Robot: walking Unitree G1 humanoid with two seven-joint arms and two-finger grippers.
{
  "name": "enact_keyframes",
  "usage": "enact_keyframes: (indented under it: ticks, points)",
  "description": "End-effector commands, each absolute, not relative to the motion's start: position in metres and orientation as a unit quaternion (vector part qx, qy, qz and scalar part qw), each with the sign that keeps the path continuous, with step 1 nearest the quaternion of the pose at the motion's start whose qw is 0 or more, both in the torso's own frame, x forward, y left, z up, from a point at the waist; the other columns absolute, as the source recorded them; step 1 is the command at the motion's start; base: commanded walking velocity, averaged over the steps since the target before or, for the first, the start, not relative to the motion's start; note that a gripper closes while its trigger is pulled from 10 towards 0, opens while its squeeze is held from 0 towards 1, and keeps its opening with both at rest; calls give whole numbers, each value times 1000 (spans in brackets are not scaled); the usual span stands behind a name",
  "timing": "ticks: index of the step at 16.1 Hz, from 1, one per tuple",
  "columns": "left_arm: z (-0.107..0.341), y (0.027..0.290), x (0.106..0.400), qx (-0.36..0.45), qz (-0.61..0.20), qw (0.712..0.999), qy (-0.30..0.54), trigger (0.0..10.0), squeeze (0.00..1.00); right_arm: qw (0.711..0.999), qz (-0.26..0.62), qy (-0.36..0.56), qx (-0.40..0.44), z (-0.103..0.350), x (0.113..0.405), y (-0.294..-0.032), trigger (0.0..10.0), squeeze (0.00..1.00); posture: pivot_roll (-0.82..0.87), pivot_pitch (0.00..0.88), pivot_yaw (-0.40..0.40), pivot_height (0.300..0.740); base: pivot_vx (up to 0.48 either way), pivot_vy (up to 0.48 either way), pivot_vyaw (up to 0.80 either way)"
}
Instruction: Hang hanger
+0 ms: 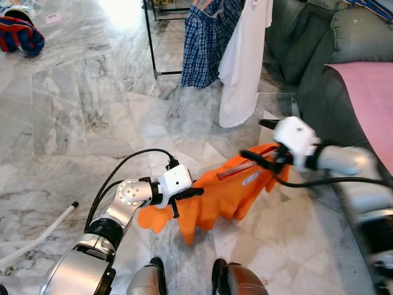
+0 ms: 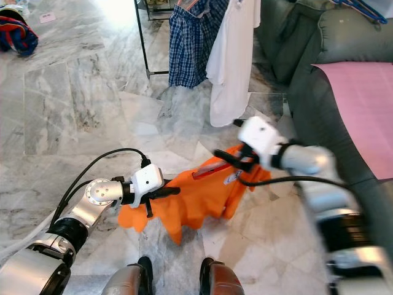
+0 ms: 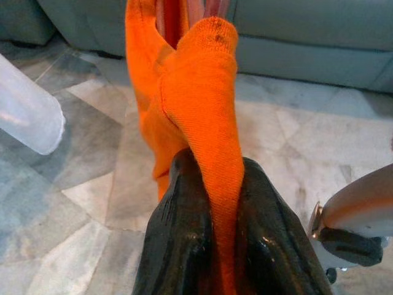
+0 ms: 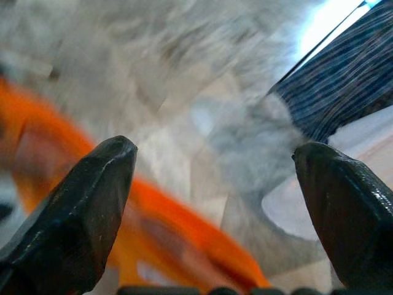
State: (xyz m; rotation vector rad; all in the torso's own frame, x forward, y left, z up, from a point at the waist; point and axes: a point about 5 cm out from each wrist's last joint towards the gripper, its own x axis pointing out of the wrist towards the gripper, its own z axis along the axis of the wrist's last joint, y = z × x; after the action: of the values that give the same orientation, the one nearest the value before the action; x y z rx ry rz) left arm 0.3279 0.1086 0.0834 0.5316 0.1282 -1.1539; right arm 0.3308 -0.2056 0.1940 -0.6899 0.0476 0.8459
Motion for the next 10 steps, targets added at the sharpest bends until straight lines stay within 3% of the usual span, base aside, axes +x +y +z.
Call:
enact_keyframes:
  ticks: [1,3,6,10]
  points:
    - [89,111,329,267,-549,791,51,0,0,835,425,48,-346,193,324,-215,10000,655,-16,270,-29,740,0,0,0]
    - [93,117,332,276,-549,787,51,0,0,824,433,67,-360,200,320,-230,10000,0,-18,273,-26,740,0,0,0]
    - [102,126,335,301,-555,774,46,0,0,821,424,87,-371,202,319,-248,10000,0,-24,277,-17,740,0,0,0]
    - [112,119,337,320,-578,751,25,0,0,805,466,86,-356,186,321,-225,10000,0,-20,277,-8,740,0,0,0]
